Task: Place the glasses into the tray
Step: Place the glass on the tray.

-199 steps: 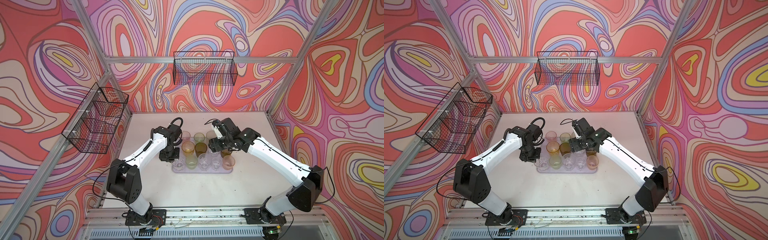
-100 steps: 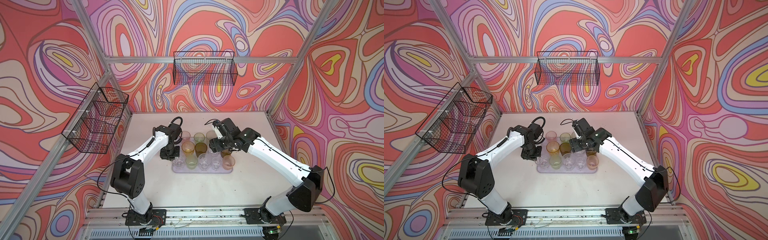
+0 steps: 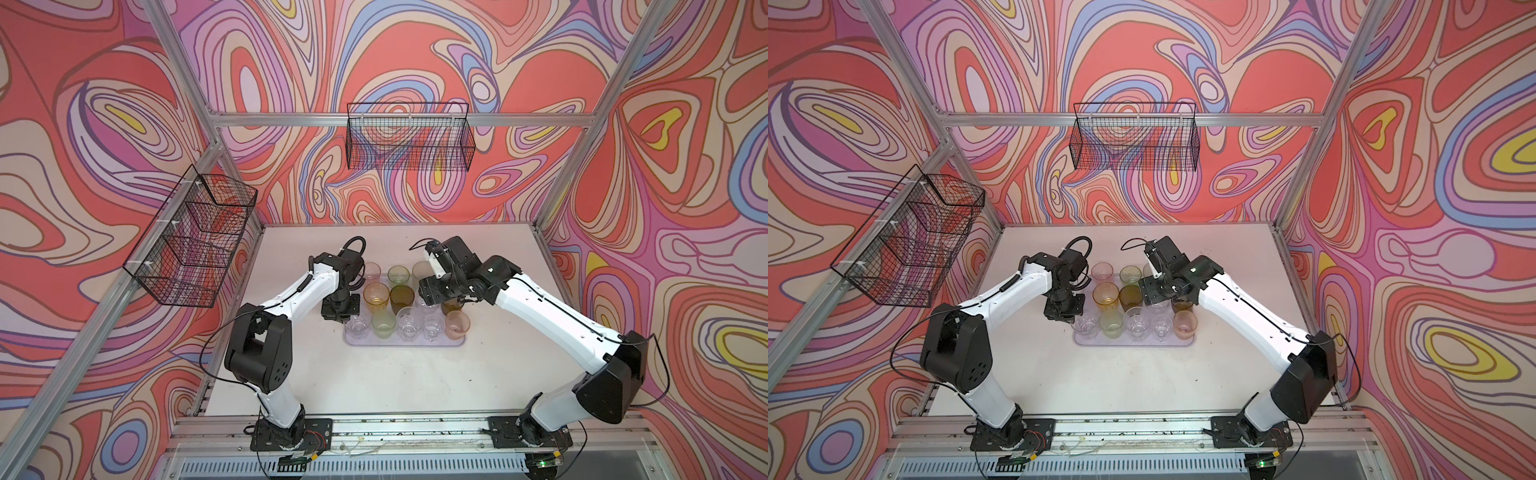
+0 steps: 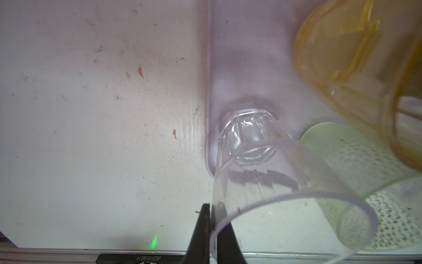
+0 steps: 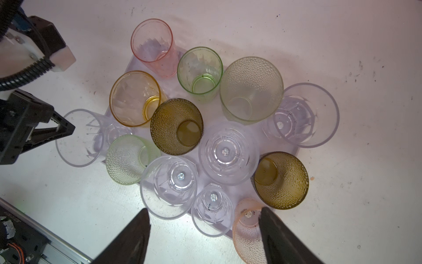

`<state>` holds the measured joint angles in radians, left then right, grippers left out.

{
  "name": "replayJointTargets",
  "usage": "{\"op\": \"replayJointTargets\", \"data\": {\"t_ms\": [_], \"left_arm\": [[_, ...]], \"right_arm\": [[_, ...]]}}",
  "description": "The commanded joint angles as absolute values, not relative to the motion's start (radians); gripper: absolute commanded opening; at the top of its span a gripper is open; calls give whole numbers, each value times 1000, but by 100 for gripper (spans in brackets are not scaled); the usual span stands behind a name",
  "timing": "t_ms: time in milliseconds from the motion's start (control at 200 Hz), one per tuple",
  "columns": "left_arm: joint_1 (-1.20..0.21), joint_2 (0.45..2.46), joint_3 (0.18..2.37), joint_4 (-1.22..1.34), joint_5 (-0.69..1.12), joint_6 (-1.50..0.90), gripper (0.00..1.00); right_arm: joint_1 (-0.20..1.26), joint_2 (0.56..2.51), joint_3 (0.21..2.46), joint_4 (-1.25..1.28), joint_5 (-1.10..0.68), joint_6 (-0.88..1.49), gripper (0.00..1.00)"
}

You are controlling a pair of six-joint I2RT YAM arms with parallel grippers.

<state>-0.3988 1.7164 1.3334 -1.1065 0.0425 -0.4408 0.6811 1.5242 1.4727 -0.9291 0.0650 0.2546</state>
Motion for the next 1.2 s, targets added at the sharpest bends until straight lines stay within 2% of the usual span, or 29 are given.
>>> {"op": "replayJointTargets", "data": {"t_ms": [0, 170, 321, 526, 716, 831, 962, 1087, 1197], "left_arm": [[-393, 1726, 1327, -1110, 50, -436, 5], [-393, 1727, 1328, -1108, 52, -437, 11], [-394, 1729, 1336, -1115, 54, -439, 22], [-394, 1716, 1362, -1142, 47, -435, 28], [-394, 1683, 1447, -1214, 2, -418, 35], [-393, 1666, 1521, -1251, -45, -381, 40], [-384, 1657, 1601, -1263, -100, -328, 57], [-361, 1633, 1636, -1209, -130, -273, 84], [-327, 1579, 1605, -1082, -135, -210, 93]], "right_arm": [[676, 1496, 1463, -934, 80, 250, 78], [676, 1495, 1463, -936, 82, 249, 78], [676, 1490, 1461, -934, 94, 250, 78], [676, 1483, 1457, -925, 131, 248, 79], [676, 1434, 1442, -894, 241, 236, 82], [676, 1398, 1432, -873, 334, 222, 88], [667, 1382, 1435, -862, 454, 218, 93], [589, 1378, 1415, -819, 534, 216, 97], [463, 1354, 1366, -726, 538, 215, 98]]}}
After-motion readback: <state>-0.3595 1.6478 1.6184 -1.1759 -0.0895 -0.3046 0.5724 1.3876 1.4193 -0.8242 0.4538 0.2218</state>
